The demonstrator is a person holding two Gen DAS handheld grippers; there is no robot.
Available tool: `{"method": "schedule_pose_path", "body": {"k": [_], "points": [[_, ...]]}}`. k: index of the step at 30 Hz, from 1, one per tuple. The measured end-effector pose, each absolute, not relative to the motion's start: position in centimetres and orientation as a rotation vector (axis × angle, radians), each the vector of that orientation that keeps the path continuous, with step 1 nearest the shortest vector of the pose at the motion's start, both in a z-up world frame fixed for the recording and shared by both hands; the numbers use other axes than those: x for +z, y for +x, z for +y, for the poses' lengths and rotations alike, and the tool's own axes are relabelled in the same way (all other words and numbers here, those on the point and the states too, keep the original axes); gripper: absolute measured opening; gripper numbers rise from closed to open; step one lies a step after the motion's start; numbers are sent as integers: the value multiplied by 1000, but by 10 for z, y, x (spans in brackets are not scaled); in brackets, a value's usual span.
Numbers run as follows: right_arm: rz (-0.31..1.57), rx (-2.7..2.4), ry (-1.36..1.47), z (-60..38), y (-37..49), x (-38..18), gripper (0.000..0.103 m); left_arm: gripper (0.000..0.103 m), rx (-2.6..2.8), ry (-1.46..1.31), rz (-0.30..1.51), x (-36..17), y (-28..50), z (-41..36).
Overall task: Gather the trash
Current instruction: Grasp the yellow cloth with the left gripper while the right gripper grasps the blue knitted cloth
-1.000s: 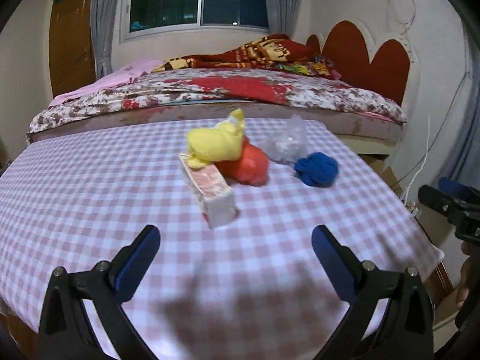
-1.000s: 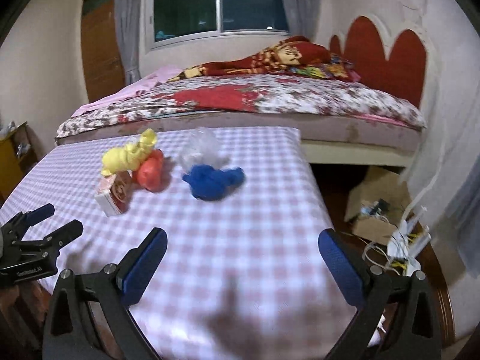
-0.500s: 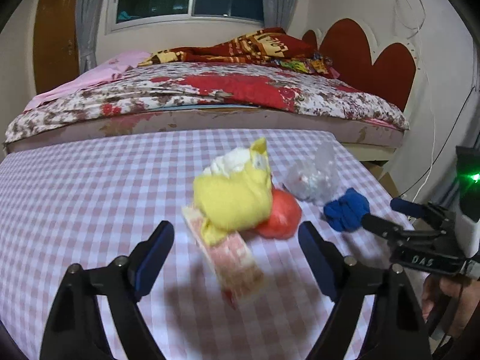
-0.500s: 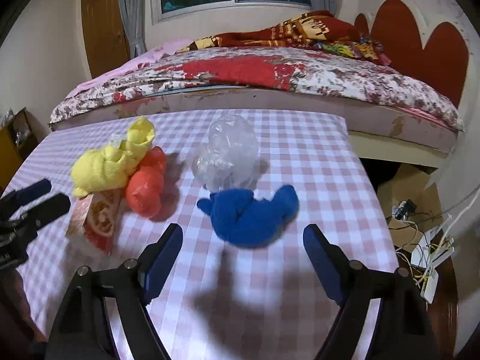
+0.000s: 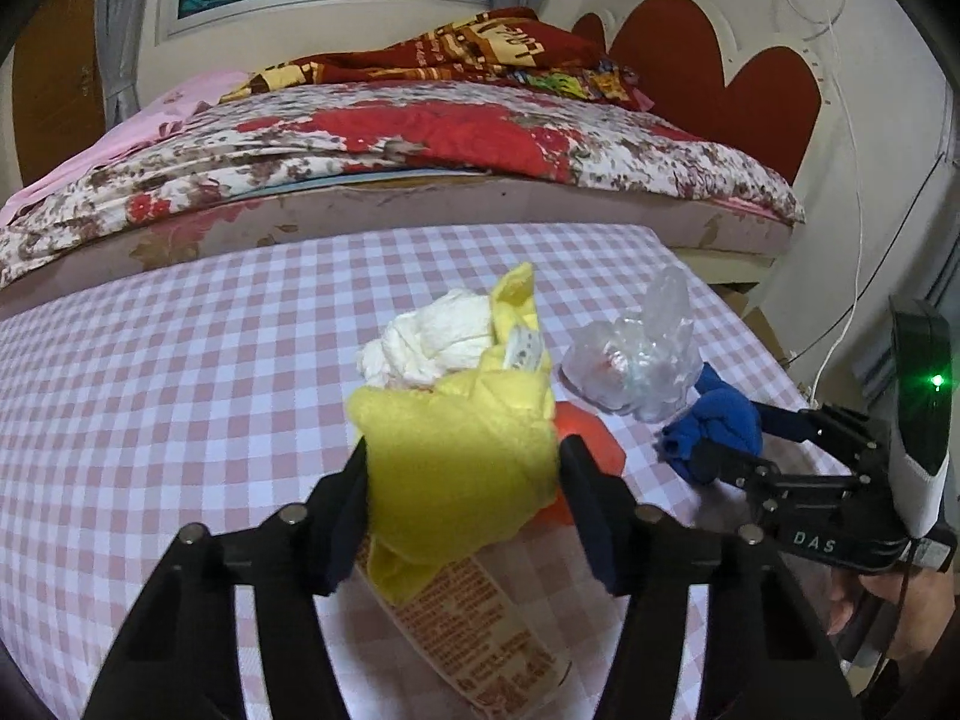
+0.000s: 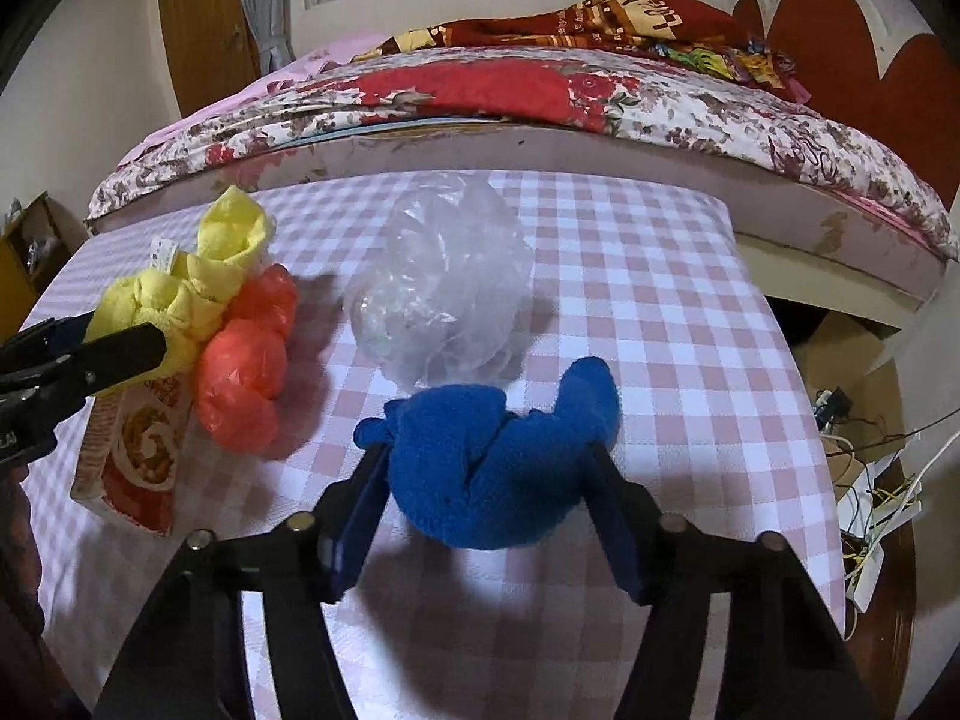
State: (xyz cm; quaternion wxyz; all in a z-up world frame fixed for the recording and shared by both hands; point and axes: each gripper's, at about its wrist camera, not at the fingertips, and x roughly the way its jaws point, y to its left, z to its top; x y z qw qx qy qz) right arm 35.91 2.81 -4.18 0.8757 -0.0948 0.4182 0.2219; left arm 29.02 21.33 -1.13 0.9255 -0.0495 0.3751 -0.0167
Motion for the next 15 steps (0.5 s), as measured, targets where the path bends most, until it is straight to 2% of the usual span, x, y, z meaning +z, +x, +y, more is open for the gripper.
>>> {"method": "schedule_pose_path", "body": {"k": [6,10,15], "points": [[882,467,-192,26,360,-44,56,47,-30,-19,754,-11,288,202],[865,482,-163,23,357,-40,46,45,-31,-17,715,-4,281,204],[809,491,-170,21,346,-24,45,44,-20,-17,650,16,267,208]]}}
